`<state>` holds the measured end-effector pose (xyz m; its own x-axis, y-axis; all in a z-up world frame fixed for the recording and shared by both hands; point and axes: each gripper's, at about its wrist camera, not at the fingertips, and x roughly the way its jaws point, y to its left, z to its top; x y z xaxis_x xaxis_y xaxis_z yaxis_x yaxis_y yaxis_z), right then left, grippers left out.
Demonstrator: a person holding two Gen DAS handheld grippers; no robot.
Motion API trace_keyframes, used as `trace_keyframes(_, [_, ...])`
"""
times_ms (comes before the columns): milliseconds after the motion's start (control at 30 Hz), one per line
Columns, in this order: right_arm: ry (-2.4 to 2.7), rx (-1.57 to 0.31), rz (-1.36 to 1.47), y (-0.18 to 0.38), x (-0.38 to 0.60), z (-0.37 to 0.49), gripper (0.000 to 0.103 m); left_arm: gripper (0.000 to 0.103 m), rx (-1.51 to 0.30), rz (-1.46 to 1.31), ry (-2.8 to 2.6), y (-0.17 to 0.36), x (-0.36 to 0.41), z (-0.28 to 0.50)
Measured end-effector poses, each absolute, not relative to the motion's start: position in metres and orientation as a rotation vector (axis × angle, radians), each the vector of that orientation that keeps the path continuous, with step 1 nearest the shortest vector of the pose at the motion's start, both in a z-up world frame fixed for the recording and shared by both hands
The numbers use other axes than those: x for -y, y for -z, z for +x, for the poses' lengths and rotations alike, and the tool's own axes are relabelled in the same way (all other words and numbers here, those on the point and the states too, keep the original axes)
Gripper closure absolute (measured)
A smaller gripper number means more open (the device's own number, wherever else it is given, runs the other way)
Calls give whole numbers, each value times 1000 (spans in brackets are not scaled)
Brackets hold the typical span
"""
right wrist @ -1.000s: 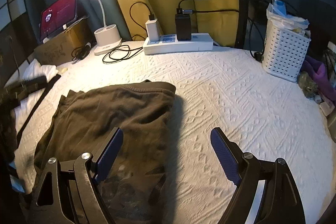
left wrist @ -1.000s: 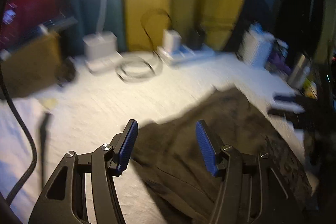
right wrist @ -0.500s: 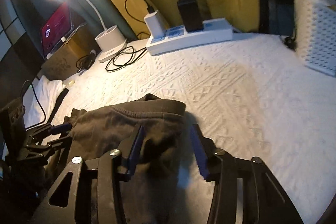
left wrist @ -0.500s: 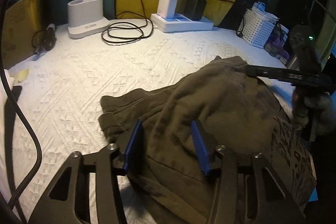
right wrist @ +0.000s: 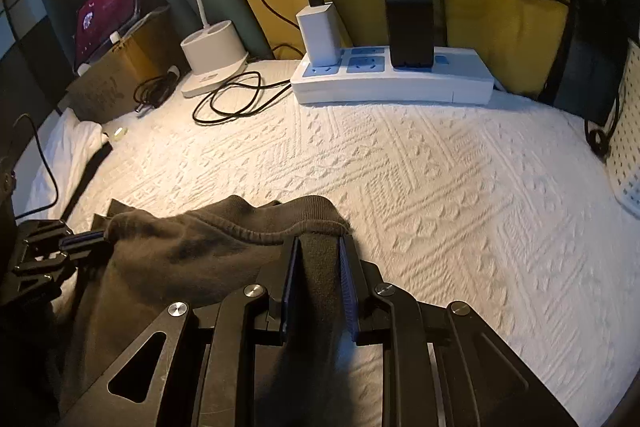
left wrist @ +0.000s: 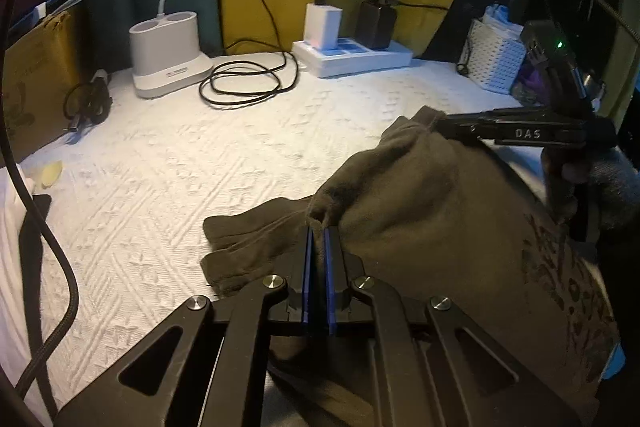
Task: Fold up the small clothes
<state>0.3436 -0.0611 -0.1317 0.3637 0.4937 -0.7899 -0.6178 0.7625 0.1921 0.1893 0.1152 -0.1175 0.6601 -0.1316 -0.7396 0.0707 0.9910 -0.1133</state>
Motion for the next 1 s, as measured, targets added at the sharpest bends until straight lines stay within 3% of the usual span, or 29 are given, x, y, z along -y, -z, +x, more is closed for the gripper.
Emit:
trace_keyframes(33, [-698,-953,-162,132,61,344,79,98,-844,-78,111,120,-117,190])
trace_keyframes(100, [-644,-939,-185,132,62,343,54,98,-845,-90,104,122,-120,191])
trace_keyframes(133, [-622,-930,-189,132,64,343,51,98,-841,-91,103,121,-121,191])
trace_keyframes(600, [-571,-867,-204,103,101,287,51,91,-804,-180,65,89,-129,145])
trace_keyframes(633, [-573,-865,-206,102,102,281,51,86,-803,-182,73,87,-126,141])
trace_keyframes(733, [-573,-857,-207,99,107,265,51,60,-798,-192,97,83,-113,126])
trace_keyframes(1000, [-573,-844,-202,94,122,221,51,59,-869,-219,240,88,-71,89])
